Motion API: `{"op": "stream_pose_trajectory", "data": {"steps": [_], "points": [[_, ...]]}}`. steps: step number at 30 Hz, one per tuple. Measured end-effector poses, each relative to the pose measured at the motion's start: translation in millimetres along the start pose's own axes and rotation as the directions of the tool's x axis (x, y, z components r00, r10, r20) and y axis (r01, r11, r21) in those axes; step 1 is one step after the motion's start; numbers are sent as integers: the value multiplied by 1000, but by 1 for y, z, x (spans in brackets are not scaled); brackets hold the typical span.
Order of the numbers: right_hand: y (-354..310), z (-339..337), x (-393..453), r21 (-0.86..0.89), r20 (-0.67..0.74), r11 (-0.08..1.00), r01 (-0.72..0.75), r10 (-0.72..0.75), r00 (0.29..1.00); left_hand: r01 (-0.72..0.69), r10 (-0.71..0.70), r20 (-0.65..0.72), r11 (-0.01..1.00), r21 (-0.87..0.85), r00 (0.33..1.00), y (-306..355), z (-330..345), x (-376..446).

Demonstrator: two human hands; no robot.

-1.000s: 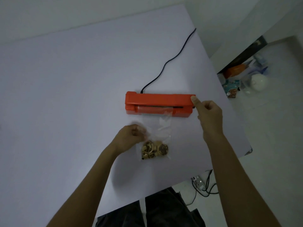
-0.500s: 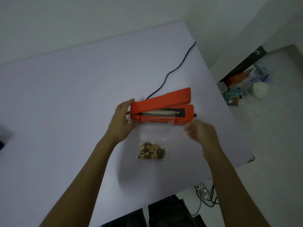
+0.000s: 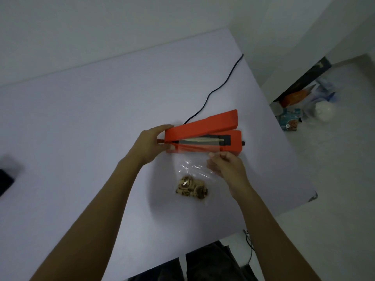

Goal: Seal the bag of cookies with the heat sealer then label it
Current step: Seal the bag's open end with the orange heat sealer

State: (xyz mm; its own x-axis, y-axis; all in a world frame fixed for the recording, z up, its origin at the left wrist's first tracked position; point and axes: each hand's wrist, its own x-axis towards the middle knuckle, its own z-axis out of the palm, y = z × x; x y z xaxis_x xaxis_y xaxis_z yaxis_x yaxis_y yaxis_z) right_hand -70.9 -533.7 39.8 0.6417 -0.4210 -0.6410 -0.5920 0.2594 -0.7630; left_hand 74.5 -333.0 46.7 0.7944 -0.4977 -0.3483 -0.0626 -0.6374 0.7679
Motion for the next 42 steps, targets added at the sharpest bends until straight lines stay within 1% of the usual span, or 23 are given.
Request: {"op": "stream_pose_trajectory", "data": {"steps": [2, 6, 12, 17, 23, 29, 31, 35, 42], "points": [[-1, 1, -1, -4, -17, 1000, 20, -20, 1000, -1, 1, -8, 1000, 23, 1000, 3, -2, 0], [-3, 0, -1, -36, -22, 999, 39, -40, 999, -43, 43, -31, 999, -17, 999, 6, 4, -5], [-5, 1, -1, -46, -28, 998, 37, -38, 999, -52, 51, -6, 997, -57, 999, 3, 3, -7], [-5, 2, -5, -43, -46, 996, 78, -80, 996, -44, 46, 20, 997, -64, 999, 2, 1, -6], [-11, 4, -9, -108, -93, 981, 160, -170, 981, -42, 43, 35, 998, -43, 998, 4, -1, -5], [-21, 13, -21, -232, -66, 928, 291, -313, 947, -36, 36, 31, 999, 4, 999, 4, -2, -3], [-22, 16, -25, -233, -55, 926, 297, -318, 947, -25, 25, 28, 1000, 7, 999, 4, -2, -3], [-22, 17, -38, -169, -57, 939, 300, -313, 948, -15, 15, 23, 1000, 14, 1000, 4, -2, -3], [-20, -4, -52, -144, -69, 953, 266, -278, 958, 2, -1, -12, 1000, 30, 1000, 6, 1, -2]]}}
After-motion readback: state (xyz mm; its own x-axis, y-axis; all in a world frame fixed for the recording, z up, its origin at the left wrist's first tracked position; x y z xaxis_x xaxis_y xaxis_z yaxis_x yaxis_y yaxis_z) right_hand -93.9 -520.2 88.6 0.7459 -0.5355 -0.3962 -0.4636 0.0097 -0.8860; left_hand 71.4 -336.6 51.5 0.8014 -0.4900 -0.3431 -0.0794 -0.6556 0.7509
